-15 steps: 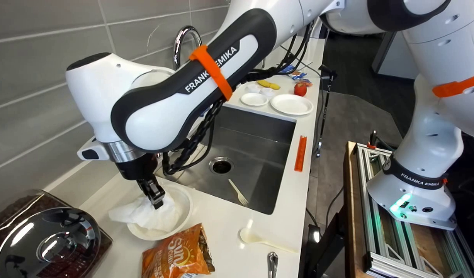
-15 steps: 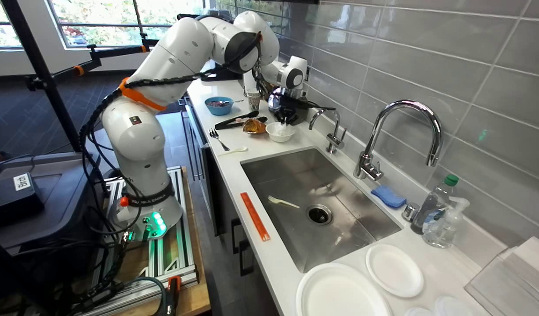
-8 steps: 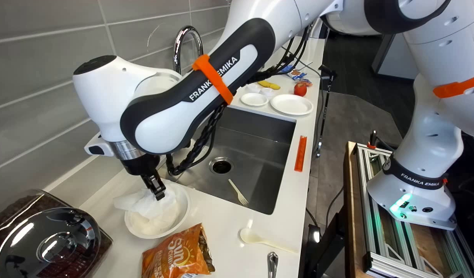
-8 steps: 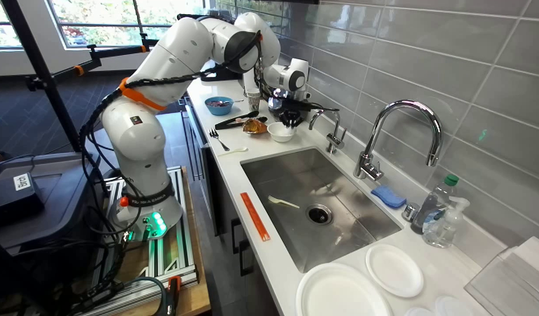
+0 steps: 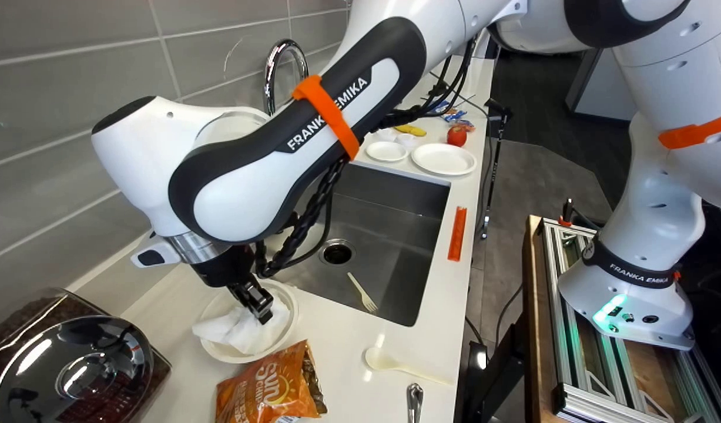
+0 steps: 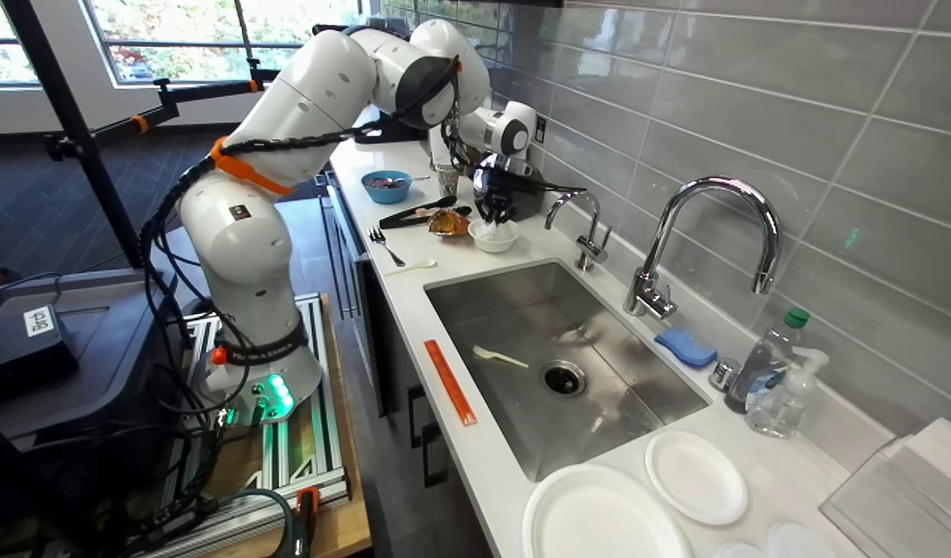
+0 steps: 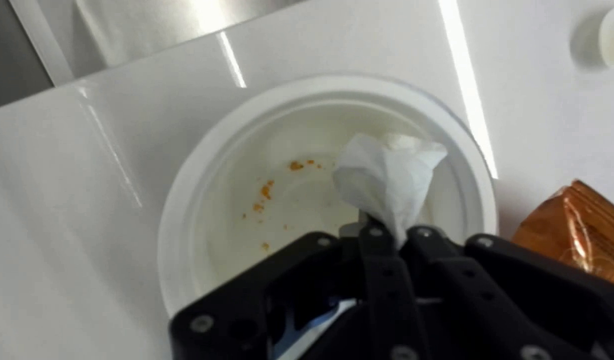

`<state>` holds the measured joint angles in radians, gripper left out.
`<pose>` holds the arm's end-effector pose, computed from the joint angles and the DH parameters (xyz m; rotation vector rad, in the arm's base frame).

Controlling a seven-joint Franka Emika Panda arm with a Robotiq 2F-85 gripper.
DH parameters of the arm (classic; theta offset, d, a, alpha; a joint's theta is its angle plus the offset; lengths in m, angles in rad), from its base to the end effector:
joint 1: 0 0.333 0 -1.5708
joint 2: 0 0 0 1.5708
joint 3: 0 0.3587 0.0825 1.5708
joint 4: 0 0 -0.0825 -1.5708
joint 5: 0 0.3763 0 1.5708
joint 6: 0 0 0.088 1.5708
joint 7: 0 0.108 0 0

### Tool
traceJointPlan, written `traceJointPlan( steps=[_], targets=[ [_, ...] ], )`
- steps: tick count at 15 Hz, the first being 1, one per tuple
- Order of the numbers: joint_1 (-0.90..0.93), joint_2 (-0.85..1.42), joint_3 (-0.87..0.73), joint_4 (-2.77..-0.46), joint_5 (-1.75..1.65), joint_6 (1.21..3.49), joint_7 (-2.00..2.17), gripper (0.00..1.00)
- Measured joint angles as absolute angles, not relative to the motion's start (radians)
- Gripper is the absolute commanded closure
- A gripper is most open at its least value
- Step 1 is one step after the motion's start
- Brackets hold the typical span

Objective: Use the tissue to wipe the small plate

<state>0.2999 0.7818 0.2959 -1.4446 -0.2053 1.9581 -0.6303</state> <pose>0.6250 0.3551 0.2539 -2.4816 -1.8265 0.3577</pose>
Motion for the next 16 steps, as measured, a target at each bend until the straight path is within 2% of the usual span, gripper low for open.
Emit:
traceJointPlan(
  steps=[9,16],
  targets=[
    [0.290,0.780,0.293,-1.447,-0.149,2.175,-0.595,0.99],
    [0.298,0.728,0.267,-1.487,-0.182,2.223,-0.502,0.99]
  ],
)
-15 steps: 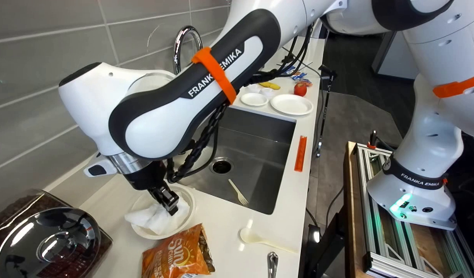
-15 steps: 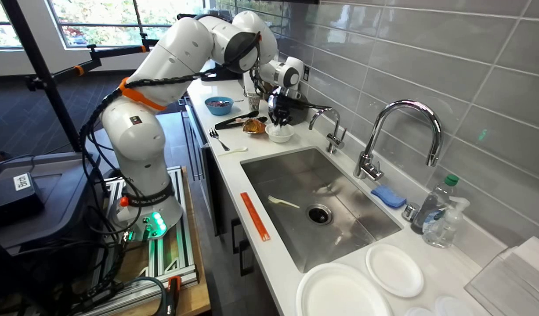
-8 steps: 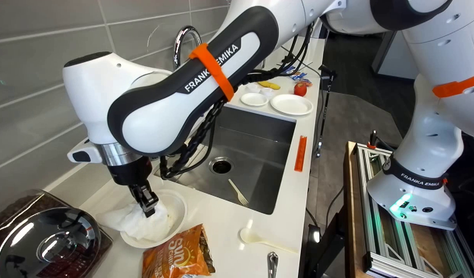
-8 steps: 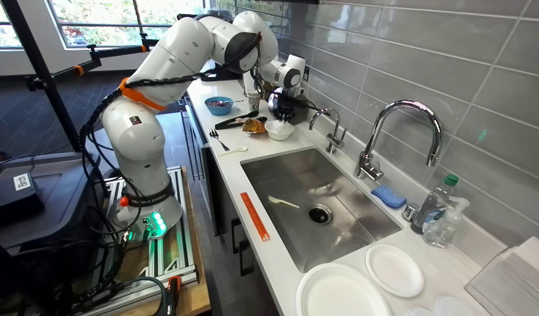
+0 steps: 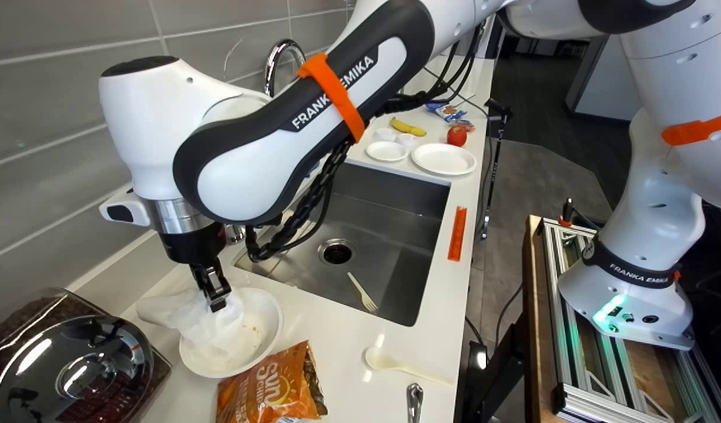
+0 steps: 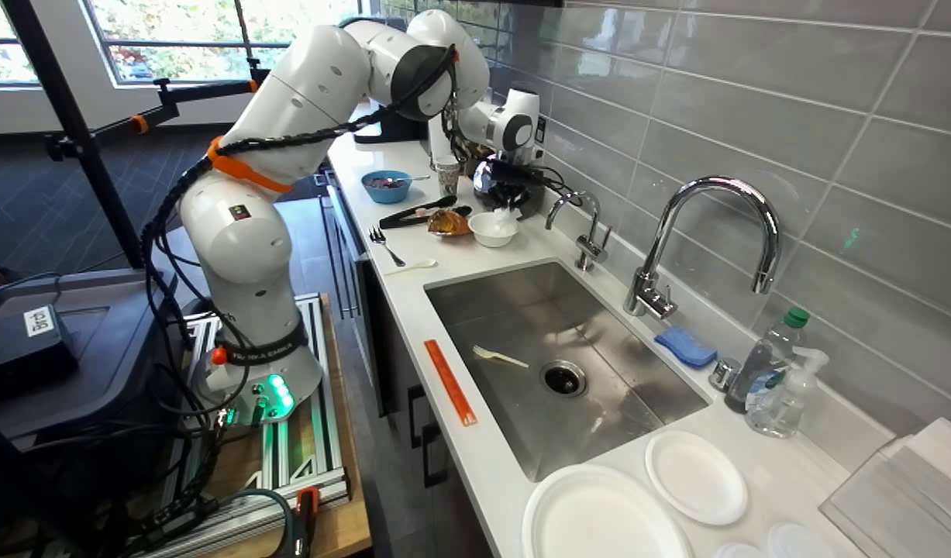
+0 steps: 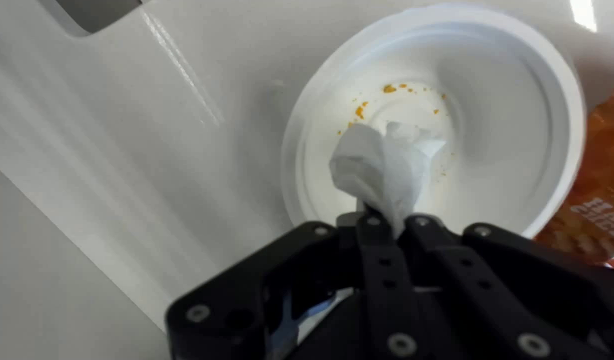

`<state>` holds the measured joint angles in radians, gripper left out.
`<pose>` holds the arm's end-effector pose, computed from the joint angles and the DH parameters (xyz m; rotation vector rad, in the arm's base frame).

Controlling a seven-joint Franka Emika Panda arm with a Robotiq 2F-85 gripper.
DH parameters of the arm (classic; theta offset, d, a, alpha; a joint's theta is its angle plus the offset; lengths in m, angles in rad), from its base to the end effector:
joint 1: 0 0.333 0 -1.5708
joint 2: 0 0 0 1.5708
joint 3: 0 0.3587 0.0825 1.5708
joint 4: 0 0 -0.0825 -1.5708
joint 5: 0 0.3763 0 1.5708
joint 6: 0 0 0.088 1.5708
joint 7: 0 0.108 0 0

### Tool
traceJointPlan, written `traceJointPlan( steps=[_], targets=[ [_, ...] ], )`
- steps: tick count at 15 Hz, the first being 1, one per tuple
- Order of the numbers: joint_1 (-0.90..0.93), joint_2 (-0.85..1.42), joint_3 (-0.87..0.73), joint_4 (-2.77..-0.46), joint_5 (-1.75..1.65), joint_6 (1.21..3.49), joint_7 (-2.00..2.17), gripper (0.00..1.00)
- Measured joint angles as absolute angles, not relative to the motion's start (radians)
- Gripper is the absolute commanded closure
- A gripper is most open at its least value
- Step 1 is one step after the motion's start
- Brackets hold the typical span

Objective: Use the tissue to wipe the small plate

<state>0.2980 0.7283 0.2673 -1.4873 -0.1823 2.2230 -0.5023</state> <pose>0.6494 0.3561 0.2915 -2.6456 -1.6366 -0.0541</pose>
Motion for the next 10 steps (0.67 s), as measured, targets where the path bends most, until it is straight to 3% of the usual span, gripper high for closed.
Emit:
traceJointPlan(
  steps=[10],
  targets=[
    [0.319,0.397,0.246,-1.776,-0.210,2.238,-0.242,0.99]
  ],
)
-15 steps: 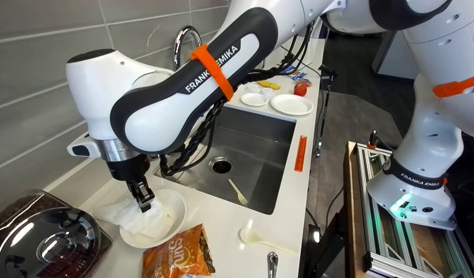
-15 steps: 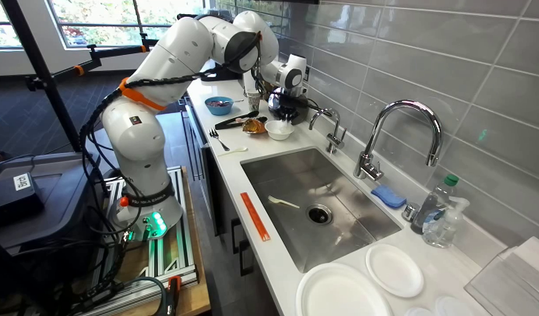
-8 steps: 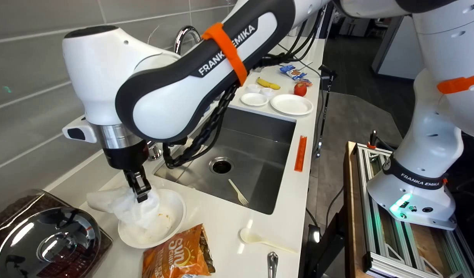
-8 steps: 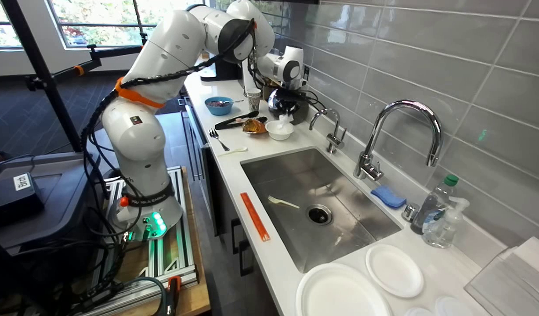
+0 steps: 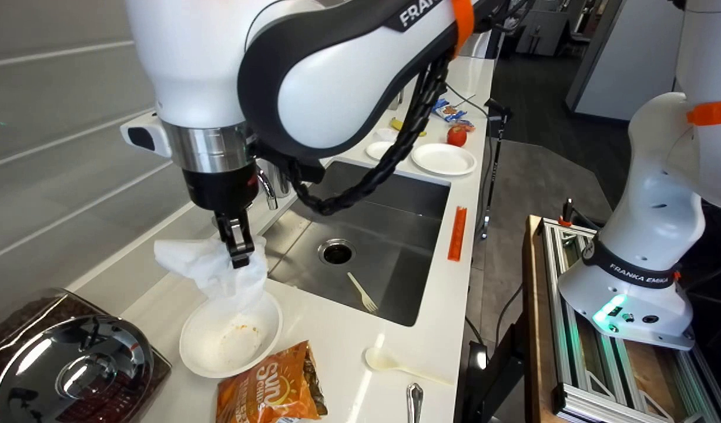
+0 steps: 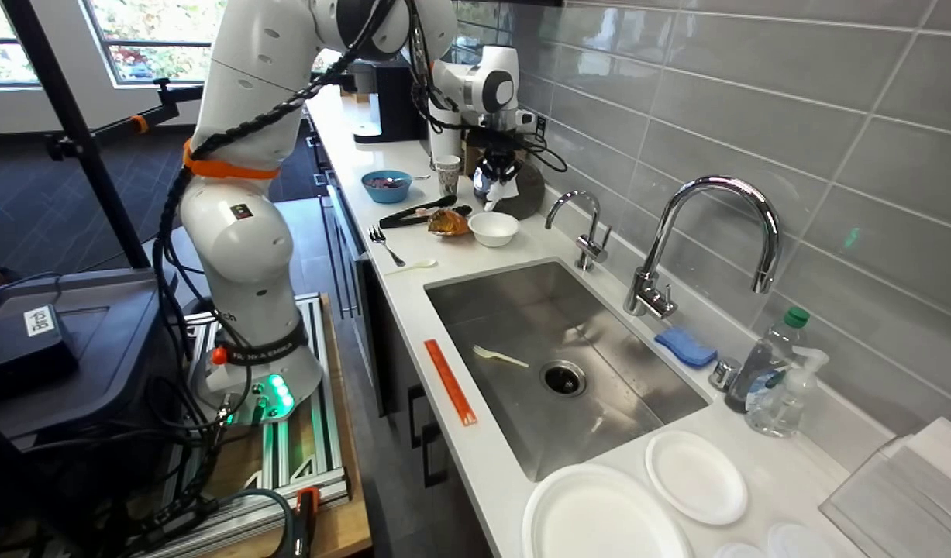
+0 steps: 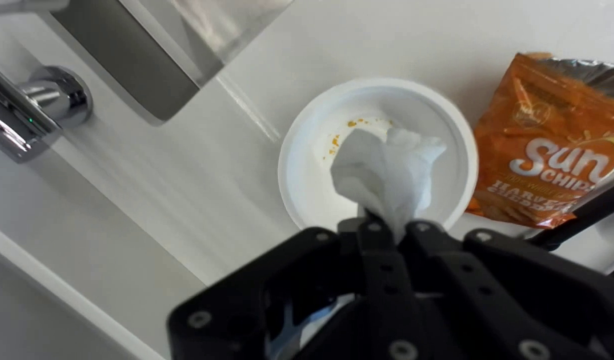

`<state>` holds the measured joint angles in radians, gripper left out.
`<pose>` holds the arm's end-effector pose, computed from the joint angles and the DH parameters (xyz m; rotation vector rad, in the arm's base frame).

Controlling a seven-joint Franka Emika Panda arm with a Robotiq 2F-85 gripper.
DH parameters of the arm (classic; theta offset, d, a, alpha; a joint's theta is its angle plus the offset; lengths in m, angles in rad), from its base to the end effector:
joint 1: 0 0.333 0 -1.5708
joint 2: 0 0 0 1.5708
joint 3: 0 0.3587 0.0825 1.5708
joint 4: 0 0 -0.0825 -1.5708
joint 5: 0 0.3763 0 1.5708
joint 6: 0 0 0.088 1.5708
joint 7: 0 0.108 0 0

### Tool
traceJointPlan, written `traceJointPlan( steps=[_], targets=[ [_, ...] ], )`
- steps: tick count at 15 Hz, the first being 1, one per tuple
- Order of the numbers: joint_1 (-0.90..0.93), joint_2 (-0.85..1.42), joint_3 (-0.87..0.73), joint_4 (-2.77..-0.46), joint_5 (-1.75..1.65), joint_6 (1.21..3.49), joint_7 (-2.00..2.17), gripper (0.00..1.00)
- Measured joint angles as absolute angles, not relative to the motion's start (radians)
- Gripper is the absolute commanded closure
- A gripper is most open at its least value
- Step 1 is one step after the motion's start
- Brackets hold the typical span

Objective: Use the tissue to wipe the small plate

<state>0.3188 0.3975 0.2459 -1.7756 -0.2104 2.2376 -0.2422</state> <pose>0.5755 0.3359 0.3914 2.7637 1.3496 0.1404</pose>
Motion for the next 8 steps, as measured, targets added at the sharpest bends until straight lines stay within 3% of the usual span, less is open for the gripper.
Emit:
traceJointPlan(
  steps=[8],
  targets=[
    [0.311,0.198,0.249,-2.049,-0.169,2.212,-0.173,0.99]
  ],
)
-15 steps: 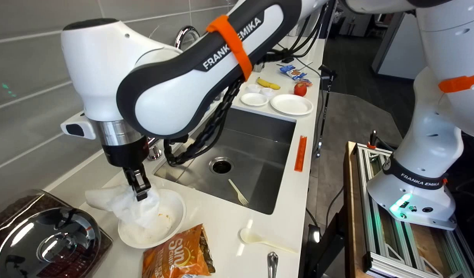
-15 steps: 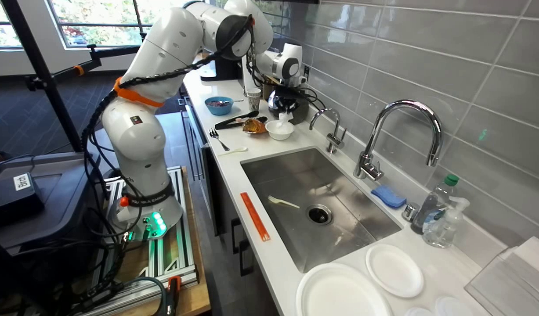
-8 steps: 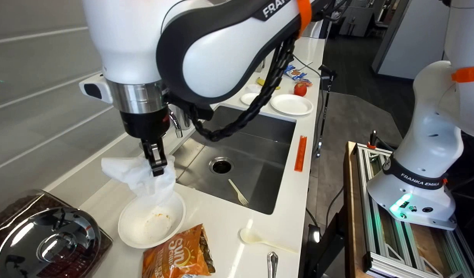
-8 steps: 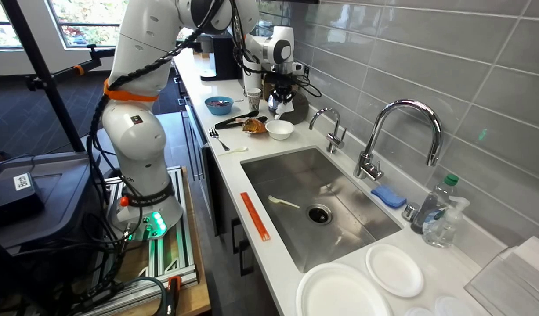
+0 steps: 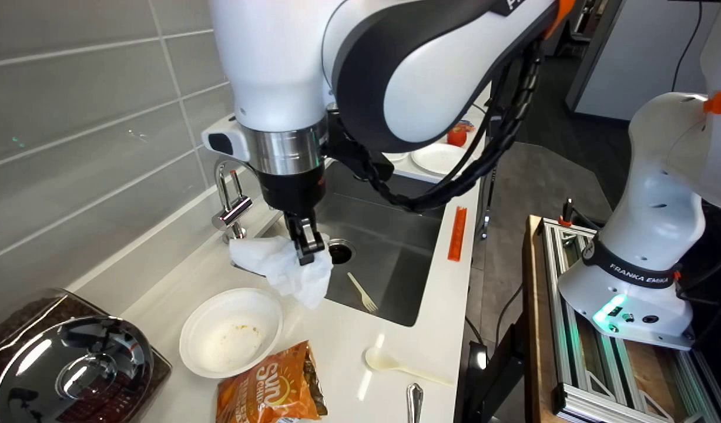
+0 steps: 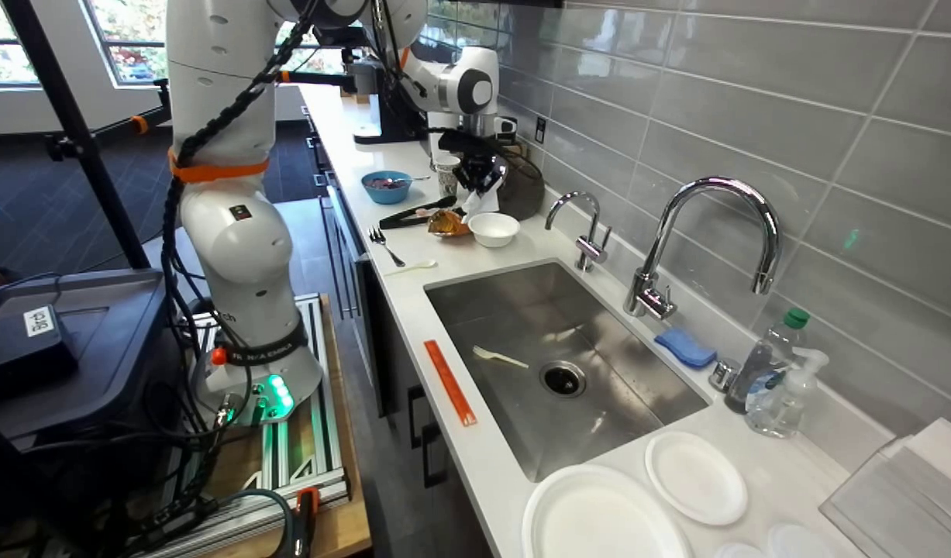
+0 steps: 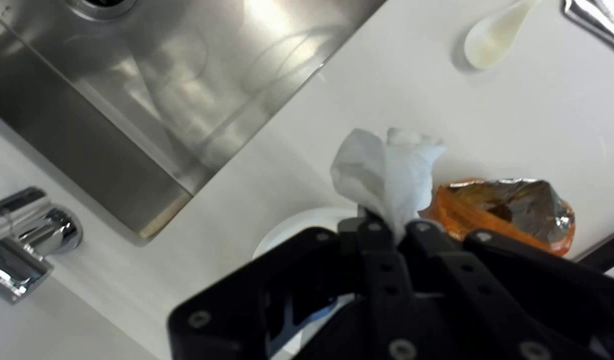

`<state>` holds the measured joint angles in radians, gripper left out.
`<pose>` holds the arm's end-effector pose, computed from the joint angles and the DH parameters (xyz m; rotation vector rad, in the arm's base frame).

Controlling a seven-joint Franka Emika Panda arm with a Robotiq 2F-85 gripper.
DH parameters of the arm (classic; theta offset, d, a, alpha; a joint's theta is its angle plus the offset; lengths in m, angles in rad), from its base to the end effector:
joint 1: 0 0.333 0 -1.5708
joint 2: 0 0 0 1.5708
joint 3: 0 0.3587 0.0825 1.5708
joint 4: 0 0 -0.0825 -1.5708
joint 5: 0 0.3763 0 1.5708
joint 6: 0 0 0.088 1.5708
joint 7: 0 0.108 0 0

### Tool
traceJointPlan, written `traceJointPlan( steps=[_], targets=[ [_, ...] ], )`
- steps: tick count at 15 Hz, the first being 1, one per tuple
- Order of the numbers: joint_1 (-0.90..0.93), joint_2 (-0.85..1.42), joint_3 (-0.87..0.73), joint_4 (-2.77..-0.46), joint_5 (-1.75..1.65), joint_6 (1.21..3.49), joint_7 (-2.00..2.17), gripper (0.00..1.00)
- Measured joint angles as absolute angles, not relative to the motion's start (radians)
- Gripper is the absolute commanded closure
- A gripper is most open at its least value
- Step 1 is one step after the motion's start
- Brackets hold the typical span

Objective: Use the tissue to wipe the small plate

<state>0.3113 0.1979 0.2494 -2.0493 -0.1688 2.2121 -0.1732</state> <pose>0.4976 0.2993 0.3897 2.7919 1.2349 -0.0150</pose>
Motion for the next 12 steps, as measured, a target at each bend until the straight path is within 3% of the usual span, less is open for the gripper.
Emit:
traceJointPlan(
  steps=[7,12],
  targets=[
    [0.296,0.175,0.261,-2.218,-0.066,2.238,-0.185,0.99],
    [0.280,0.204,0.261,-2.269,-0.016,2.406,-0.185,0.99]
  ],
)
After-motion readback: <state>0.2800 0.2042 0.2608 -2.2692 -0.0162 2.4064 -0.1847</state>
